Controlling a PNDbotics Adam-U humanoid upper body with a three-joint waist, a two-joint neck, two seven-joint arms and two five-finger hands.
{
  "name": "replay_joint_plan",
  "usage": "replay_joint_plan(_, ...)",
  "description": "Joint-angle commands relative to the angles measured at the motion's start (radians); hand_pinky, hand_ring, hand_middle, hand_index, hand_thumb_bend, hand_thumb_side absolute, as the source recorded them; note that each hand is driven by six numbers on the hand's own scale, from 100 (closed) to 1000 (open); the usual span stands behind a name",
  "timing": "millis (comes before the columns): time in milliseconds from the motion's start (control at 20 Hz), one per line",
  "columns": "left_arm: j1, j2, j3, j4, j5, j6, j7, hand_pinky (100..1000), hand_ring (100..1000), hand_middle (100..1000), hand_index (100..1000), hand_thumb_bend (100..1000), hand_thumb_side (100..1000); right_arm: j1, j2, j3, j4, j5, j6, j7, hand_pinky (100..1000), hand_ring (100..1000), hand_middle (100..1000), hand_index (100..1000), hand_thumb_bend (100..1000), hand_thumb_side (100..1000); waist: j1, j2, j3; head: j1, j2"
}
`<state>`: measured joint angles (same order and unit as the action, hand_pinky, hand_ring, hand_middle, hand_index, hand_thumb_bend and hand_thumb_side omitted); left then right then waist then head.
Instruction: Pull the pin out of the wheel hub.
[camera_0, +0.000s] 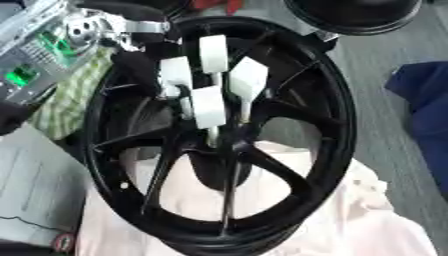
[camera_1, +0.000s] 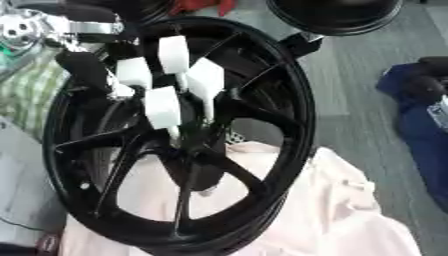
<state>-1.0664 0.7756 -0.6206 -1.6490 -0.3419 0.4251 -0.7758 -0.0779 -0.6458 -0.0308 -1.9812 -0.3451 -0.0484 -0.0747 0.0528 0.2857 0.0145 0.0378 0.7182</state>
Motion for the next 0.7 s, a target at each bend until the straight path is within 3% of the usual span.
replay_joint_plan(50, -0.025, 0.043, 0.038, -0.031, 0.016, 0.019, -0.019, 734, 582, 461, 471, 220, 296, -0.002, -0.017, -0.010, -0.019, 0.010, -0.002, -0.004, 753, 657, 643, 755, 455, 474, -0.005, -0.021, 0.002, 0.002, -0.006)
replay_joint_plan(400, -0.035, 0.082, 0.115, -0.092, 0.065, 0.030, -0.018, 740, 573, 441, 460, 163, 286, 0.002, -0.018, -0.011, -0.019, 0.009, -0.002, -0.007, 754, 657, 642, 755, 454, 474, -0.005, -0.024, 0.006, 0.000, -0.008)
replay_joint_plan(450, -0.037, 0.088, 0.131, -0.103, 0.080, 0.034, -0.015, 741, 571, 438, 460, 106, 338, 0.002, -0.018, -0.012, -0.019, 0.009, -0.002, -0.007, 754, 657, 642, 755, 455, 475, -0.006, -0.024, 0.007, -0.001, -0.008)
replay_joint_plan(500, -0.038, 0.094, 0.145, -0.113, 0.095, 0.039, -0.011, 742, 569, 435, 461, 139, 285, 0.003, -0.018, -0.012, -0.019, 0.009, -0.003, -0.007, 754, 657, 642, 755, 454, 474, -0.006, -0.025, 0.008, -0.001, -0.007)
replay_joint_plan(700, -0.027, 0.134, 0.229, -0.142, 0.157, 0.063, 0.038, 747, 560, 422, 460, 100, 280, 0.006, -0.018, -0.015, -0.019, 0.010, -0.006, -0.009, 754, 657, 642, 755, 453, 474, -0.009, -0.025, 0.016, -0.006, -0.006)
